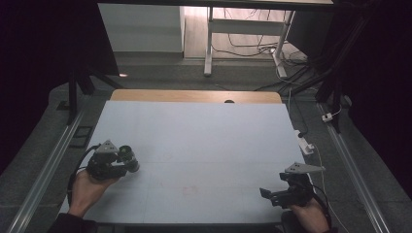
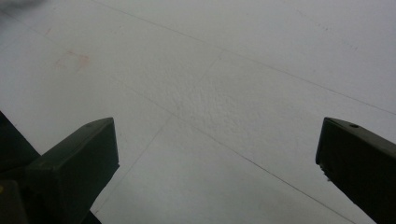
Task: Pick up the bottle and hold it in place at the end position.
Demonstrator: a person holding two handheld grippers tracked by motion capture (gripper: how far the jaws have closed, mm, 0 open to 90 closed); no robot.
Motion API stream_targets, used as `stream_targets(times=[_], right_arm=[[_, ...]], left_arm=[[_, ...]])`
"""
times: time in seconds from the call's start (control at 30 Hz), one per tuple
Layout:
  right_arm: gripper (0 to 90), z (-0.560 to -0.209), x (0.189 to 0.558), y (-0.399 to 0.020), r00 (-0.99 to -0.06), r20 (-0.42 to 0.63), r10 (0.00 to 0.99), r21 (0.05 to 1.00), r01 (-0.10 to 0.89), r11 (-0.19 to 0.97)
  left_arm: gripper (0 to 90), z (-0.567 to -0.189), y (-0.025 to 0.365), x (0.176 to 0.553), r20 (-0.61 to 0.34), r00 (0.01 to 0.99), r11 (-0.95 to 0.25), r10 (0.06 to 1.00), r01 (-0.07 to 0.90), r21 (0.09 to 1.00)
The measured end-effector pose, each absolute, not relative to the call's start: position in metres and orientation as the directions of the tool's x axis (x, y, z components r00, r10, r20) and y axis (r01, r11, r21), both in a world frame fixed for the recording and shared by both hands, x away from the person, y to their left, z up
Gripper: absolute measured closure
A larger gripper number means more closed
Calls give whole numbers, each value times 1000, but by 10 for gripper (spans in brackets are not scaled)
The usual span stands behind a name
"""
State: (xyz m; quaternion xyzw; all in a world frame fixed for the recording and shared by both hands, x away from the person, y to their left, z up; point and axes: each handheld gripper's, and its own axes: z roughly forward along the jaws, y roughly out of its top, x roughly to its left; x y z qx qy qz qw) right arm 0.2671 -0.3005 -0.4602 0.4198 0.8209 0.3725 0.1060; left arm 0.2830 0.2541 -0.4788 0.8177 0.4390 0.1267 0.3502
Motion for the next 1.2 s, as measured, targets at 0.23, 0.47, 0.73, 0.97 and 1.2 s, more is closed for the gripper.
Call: stream_targets(times=[0.23, 0.47, 0.73, 0.97, 1.2], right_arm=[[0, -460, 267, -301, -623, 142, 770, 700, 613, 366], [0, -460, 267, -301, -623, 143, 769, 702, 612, 366], [0, -460, 267, -301, -624, 142, 768, 701, 611, 367], [0, -461, 267, -301, -624, 143, 768, 702, 611, 366], [0, -461, 268, -301, -624, 144, 768, 702, 611, 365]], left_arm=[[532, -468, 237, 294, -107, 600, -376, 793, 619, 689], [532, -459, 211, 305, -81, 618, -410, 782, 608, 680], [532, -452, 182, 321, -84, 638, -421, 765, 595, 685], [532, -451, 157, 337, -93, 655, -433, 750, 592, 680], [532, -451, 137, 352, -103, 670, -438, 735, 586, 682]])
